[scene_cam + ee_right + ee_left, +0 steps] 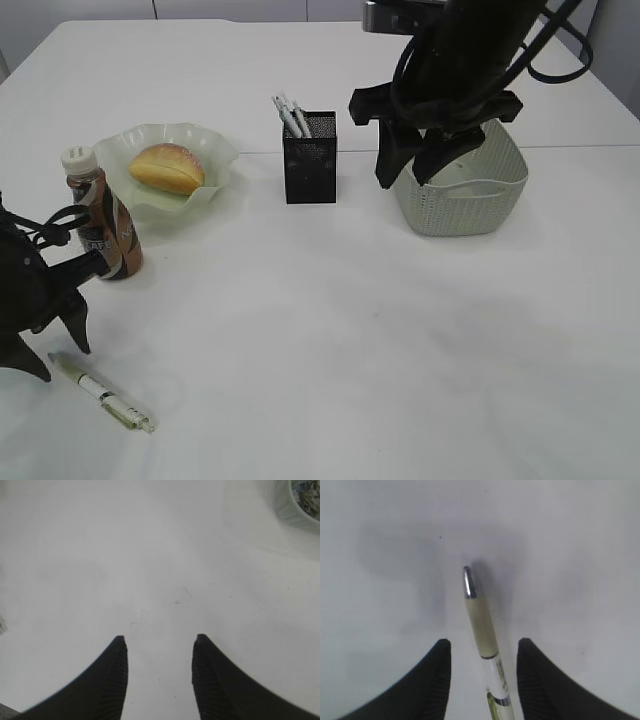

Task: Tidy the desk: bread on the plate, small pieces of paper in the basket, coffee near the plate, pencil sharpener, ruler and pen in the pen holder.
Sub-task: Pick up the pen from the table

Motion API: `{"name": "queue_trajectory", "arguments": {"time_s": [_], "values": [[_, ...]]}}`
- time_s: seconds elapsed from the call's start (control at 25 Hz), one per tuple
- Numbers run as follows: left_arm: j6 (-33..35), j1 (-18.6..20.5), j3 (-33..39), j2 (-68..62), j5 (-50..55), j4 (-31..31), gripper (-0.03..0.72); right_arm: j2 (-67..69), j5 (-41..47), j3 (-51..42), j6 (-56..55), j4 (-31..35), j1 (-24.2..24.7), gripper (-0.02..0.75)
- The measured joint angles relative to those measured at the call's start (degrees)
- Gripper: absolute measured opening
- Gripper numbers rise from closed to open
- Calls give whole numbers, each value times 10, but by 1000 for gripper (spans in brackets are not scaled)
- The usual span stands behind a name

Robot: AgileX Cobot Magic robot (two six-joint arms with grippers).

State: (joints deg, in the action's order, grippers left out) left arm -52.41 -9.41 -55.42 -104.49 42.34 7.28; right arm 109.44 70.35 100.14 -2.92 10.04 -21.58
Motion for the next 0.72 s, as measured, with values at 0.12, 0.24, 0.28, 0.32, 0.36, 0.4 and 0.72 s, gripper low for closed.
{"name": "queue_trajectory", "arguments": {"time_s": [0.12,0.24,0.28,0.32,0.36,0.4,0.72], "values": [[0,0,0,-13,-2,1,316,0,0,0,0,0,0,347],[0,-1,0,-25,-4,4,316,0,0,0,0,0,0,347],[0,-2,0,-26,-7,4,316,0,0,0,0,0,0,347],[0,-4,0,-28,-10,5,315,0,0,0,0,0,0,347],[0,-5,0,-30,-11,5,315,0,0,0,0,0,0,347],[0,-6,0,-30,-12,5,315,0,0,0,0,0,0,347],[0,-11,0,-40,-24,6,315,0,0,0,0,0,0,347]]}}
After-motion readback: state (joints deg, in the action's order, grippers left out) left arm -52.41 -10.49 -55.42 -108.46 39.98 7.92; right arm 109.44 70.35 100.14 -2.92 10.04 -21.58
